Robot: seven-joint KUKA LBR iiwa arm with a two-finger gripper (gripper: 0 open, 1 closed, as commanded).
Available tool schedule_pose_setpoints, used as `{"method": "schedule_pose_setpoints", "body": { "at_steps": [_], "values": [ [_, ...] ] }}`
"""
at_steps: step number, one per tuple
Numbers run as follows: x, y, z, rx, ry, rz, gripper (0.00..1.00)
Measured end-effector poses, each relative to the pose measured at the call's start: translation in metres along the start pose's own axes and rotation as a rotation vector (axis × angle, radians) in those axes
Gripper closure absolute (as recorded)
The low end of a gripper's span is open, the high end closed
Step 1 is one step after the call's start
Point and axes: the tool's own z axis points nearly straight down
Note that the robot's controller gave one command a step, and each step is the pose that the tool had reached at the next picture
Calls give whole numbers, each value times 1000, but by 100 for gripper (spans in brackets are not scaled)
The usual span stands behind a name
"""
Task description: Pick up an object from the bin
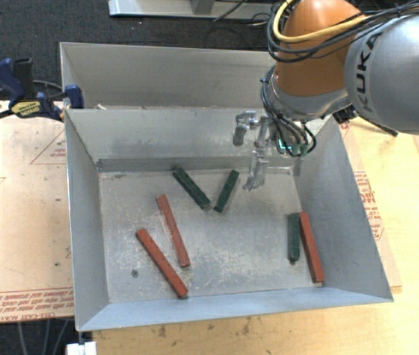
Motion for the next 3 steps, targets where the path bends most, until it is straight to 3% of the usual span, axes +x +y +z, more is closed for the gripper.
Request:
{"method": "schedule_pose_setpoints", "body": {
  "at_steps": [1, 2, 3],
  "values": [
    [5, 31, 143, -1, -1, -265, 0],
    [-13, 18, 148, 0, -9, -93, 0],
    [-6, 10, 146, -1, -7, 216, 0]
  ]
}}
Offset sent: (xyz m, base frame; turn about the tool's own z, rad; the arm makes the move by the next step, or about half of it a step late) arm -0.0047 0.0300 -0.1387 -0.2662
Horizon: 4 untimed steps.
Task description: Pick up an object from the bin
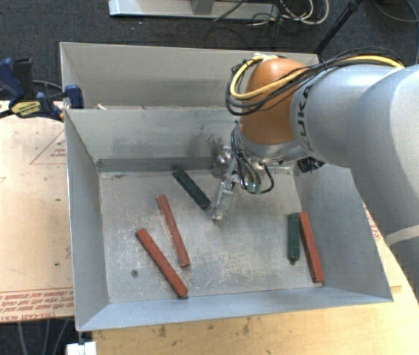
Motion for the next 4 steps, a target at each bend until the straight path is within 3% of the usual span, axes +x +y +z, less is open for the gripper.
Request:
{"method": "schedule_pose_setpoints", "body": {
  "at_steps": [1, 2, 3, 4],
  "values": [
    [21, 110, 3, 3, 11, 2, 0],
    [25, 26, -1, 3, 0, 258, 0],
    [25, 30, -2, 0, -1, 254, 100],
    [17, 41, -130, -2, -9, 47, 100]
  ]
}}
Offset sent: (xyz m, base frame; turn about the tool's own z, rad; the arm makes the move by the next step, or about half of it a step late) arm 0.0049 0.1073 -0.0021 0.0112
